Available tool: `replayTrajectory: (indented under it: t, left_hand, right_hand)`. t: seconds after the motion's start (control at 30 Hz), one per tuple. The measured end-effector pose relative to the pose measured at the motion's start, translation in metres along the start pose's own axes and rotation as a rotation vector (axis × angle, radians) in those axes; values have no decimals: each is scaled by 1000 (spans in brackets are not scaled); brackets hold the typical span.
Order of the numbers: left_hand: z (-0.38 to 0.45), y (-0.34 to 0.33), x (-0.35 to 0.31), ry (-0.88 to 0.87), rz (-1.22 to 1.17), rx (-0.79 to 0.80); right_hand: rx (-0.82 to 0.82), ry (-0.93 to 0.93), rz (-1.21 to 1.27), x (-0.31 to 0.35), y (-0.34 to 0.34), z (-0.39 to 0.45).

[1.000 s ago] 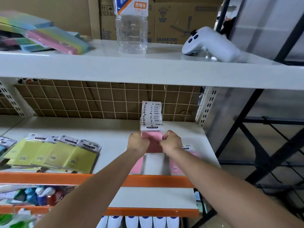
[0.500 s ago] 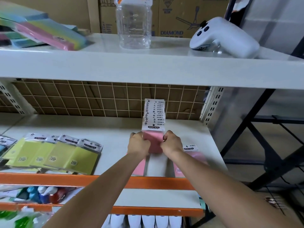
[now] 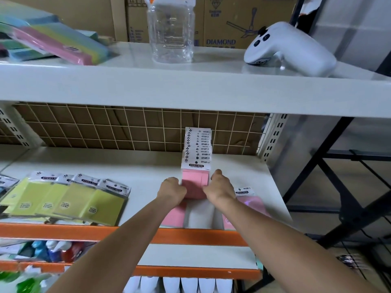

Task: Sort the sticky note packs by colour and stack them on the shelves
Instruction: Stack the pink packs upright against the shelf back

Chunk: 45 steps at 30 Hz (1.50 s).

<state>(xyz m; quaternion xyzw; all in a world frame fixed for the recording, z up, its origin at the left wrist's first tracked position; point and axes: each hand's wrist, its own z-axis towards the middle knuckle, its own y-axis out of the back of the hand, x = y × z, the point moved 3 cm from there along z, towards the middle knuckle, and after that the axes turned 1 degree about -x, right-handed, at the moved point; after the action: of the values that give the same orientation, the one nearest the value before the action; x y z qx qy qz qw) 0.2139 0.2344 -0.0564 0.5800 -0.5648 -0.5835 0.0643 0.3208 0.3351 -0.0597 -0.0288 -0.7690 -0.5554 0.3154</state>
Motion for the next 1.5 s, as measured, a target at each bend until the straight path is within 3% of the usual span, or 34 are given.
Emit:
replayTrajectory:
  t: [0.13,0.3,0.5,0.8,1.13,1.5]
  left_hand:
    - [1,9,10,70,41,-52]
    - [-6,5,18,106,309,-30]
    - [-16,-8,22,183,406,43]
    - [-22,-5,22,157,387,-1]
    - [-26,26,28,162,425,-30]
    - [-36,40,4,32,194,-330]
  right_hand:
    - [6,-11,-15,-4,6,-2]
    - [13,19,-82,-2,15,-9]
    - [209,222,19,12,-8,-24]
    - [298,236,-41,16,-26,-34]
    - [253,217,-89,19,-26,-28]
    - [266,116,-59,11,-21,-25]
